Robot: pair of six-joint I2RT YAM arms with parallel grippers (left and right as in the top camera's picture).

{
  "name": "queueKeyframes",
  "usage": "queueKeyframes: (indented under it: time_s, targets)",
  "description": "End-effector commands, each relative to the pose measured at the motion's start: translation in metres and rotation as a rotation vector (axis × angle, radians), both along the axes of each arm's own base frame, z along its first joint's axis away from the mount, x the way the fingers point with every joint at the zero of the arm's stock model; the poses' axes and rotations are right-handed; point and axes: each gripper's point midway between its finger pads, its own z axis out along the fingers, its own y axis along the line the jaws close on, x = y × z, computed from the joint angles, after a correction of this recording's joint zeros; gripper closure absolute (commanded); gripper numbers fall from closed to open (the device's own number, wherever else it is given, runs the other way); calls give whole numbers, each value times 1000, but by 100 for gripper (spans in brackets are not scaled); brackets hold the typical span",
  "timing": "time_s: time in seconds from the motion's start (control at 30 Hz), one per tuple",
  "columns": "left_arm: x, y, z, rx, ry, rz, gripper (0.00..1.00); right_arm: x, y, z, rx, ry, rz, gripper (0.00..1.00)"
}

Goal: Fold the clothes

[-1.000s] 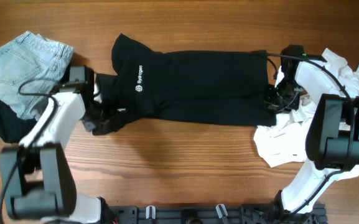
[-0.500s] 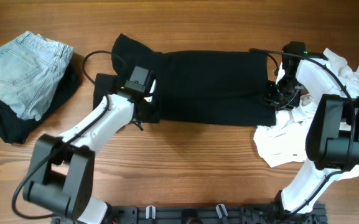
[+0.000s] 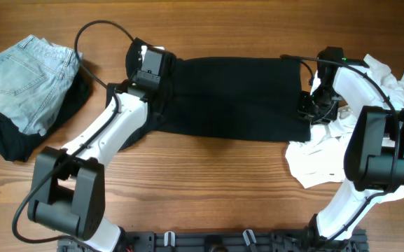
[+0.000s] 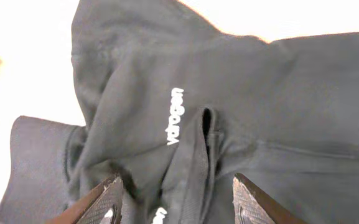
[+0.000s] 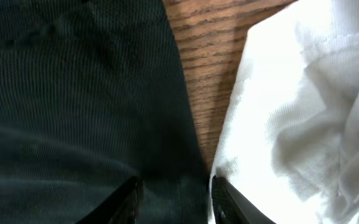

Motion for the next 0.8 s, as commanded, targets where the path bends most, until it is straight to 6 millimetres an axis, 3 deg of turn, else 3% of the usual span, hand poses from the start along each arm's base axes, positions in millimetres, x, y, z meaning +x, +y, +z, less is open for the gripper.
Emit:
queueKeyframes:
  time_s: [0.0, 0.17, 0.27, 0.3, 0.5, 0.63, 0.77]
  targets:
    - [14, 15, 21, 3, -64, 38, 34, 15, -6, 12, -22, -46, -13, 58]
    - [43, 25, 45, -225, -96, -15, 32, 52, -9, 66, -36, -214, -13, 46]
    - [64, 48, 35, -322, -75, 1, 28, 70, 9, 98, 61, -330, 50, 41]
    - [79, 53, 19, -345, -65, -20, 26, 69, 12, 99, 77, -330, 50, 39]
    - [134, 56, -34, -349, -139, -46, 24, 61, 13, 98, 83, -299, 49, 39]
    - [162, 56, -54, -350, -199, -56, 27, 65, 20, 99, 125, -318, 54, 38]
    - [173, 58, -62, -346, -241, -54, 30, 70, 23, 101, 140, -339, 57, 35]
